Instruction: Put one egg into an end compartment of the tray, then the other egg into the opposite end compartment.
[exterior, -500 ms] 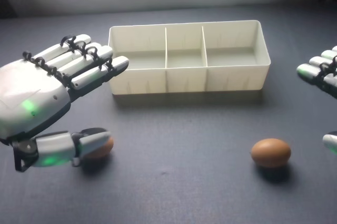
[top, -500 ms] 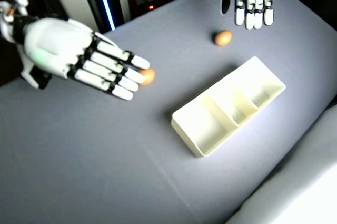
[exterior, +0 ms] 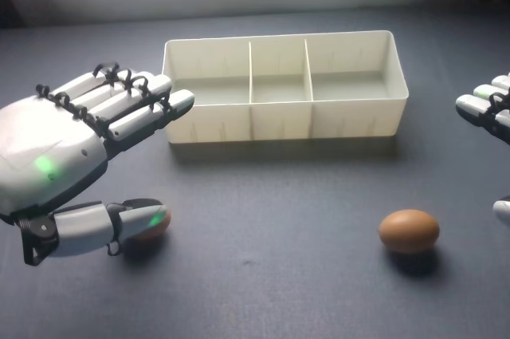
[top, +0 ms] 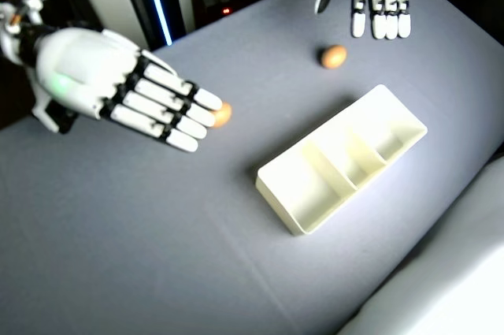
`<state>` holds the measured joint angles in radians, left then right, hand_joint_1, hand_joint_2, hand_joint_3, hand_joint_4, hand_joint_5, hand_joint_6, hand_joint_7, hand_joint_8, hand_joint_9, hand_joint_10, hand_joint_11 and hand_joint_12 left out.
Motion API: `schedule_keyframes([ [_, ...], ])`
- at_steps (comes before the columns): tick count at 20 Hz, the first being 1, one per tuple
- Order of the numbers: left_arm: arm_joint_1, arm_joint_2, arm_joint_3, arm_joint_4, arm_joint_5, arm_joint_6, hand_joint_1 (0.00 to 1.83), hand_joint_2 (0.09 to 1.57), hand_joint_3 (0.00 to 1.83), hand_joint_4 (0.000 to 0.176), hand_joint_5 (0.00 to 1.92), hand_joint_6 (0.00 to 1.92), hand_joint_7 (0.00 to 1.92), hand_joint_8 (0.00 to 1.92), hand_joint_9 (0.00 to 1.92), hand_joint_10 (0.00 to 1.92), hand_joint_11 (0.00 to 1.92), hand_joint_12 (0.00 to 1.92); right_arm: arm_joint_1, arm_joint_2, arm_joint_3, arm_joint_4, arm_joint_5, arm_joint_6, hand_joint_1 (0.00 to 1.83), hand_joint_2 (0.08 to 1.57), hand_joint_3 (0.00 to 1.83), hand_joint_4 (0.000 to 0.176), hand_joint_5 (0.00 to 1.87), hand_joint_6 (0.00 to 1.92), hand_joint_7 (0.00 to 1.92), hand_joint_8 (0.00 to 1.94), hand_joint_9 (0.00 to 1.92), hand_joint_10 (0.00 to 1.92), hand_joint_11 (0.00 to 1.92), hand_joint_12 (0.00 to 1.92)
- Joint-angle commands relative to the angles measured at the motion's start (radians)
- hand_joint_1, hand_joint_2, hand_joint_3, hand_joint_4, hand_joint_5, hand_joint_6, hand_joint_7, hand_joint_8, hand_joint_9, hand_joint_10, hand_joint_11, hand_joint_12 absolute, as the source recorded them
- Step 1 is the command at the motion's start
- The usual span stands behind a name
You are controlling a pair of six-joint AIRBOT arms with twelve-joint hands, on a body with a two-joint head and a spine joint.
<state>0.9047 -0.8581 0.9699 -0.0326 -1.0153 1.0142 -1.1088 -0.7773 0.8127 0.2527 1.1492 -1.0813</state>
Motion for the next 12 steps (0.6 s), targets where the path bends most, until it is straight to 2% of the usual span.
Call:
schedule_keyframes([
  [1,-0.003,0.005,-0.002,0.005,-0.096,-0.008,0.43,1.18,0.00,0.063,0.00,0.00,0.11,0.01,0.13,0.03,0.00,0.66,0.000,0.000,0.004,0.001,0.136,-0.003,0.23,1.40,0.02,0.000,0.00,0.00,0.00,0.00,0.00,0.00,0.00,0.00],
  [2,-0.002,0.005,-0.002,0.008,-0.086,-0.009,0.48,1.14,0.00,0.058,0.00,0.00,0.11,0.01,0.12,0.03,0.00,0.77,-0.001,-0.001,0.004,0.003,0.137,-0.003,0.21,1.40,0.02,0.000,0.00,0.00,0.00,0.00,0.00,0.00,0.00,0.00],
  [3,-0.001,0.005,-0.002,0.012,-0.072,-0.010,0.48,1.13,0.00,0.054,0.00,0.00,0.08,0.01,0.09,0.02,0.00,0.66,-0.002,-0.001,0.004,0.006,0.138,-0.003,0.21,1.40,0.02,0.000,0.00,0.00,0.00,0.00,0.00,0.00,0.00,0.00],
  [4,-0.001,0.004,-0.001,0.015,-0.054,-0.011,0.51,1.10,0.00,0.063,0.00,0.00,0.06,0.00,0.07,0.01,0.00,0.42,-0.003,-0.003,0.004,0.007,0.139,-0.002,0.20,1.40,0.01,0.000,0.00,0.00,0.00,0.00,0.00,0.00,0.00,0.00],
  [5,-0.001,0.003,0.000,0.017,-0.039,-0.011,0.51,1.10,0.00,0.054,0.00,0.00,0.05,0.00,0.03,0.03,0.00,0.08,-0.004,-0.004,0.004,0.008,0.139,-0.002,0.24,1.40,0.01,0.000,0.00,0.00,0.00,0.00,0.00,0.00,0.00,0.00],
  [6,-0.001,-0.001,0.004,0.017,-0.018,-0.011,0.53,1.11,0.00,0.086,0.00,0.00,0.08,0.01,0.04,0.04,0.00,0.02,-0.004,-0.006,0.004,0.009,0.139,-0.002,0.25,1.39,0.01,0.000,0.00,0.00,0.00,0.00,0.00,0.00,0.00,0.00],
  [7,-0.001,-0.009,0.010,0.017,-0.002,-0.013,0.53,1.13,0.01,0.106,0.00,0.00,0.09,0.02,0.04,0.04,0.00,0.00,-0.004,-0.007,0.004,0.010,0.140,-0.002,0.25,1.39,0.01,0.000,0.00,0.00,0.00,0.00,0.00,0.00,0.00,0.00],
  [8,-0.001,-0.019,0.019,0.016,0.014,-0.018,0.53,1.13,0.01,0.117,0.00,0.00,0.09,0.02,0.05,0.04,0.00,0.00,-0.004,-0.008,0.004,0.010,0.144,-0.002,0.26,1.39,0.01,0.000,0.00,0.00,0.00,0.00,0.00,0.00,0.00,0.00],
  [9,-0.001,-0.030,0.028,0.016,0.030,-0.024,0.52,1.13,0.01,0.110,0.00,0.00,0.10,0.02,0.06,0.05,0.04,0.02,-0.004,-0.009,0.004,0.010,0.146,-0.001,0.28,1.39,0.00,0.000,0.00,0.00,0.00,0.00,0.00,0.00,0.00,0.00],
  [10,-0.001,-0.042,0.037,0.016,0.050,-0.028,0.57,1.13,0.00,0.071,0.03,0.00,0.12,0.01,0.05,0.07,0.01,0.31,-0.005,-0.009,0.004,0.010,0.147,-0.001,0.26,1.39,0.00,0.000,0.00,0.00,0.00,0.00,0.00,0.00,0.00,0.00],
  [11,-0.002,-0.052,0.045,0.014,0.067,-0.029,0.61,1.12,0.00,0.039,0.08,0.02,0.17,0.02,0.07,0.12,0.00,0.56,-0.005,-0.009,0.004,0.010,0.148,-0.001,0.26,1.39,0.00,0.000,0.00,0.00,0.00,0.00,0.00,0.00,0.00,0.00],
  [12,-0.002,-0.062,0.053,0.011,0.083,-0.029,0.65,1.11,0.00,0.026,0.11,0.02,0.20,0.02,0.08,0.16,0.00,0.68,-0.005,-0.009,0.004,0.010,0.148,0.000,0.26,1.39,0.00,0.000,0.00,0.00,0.00,0.00,0.00,0.00,0.00,0.00],
])
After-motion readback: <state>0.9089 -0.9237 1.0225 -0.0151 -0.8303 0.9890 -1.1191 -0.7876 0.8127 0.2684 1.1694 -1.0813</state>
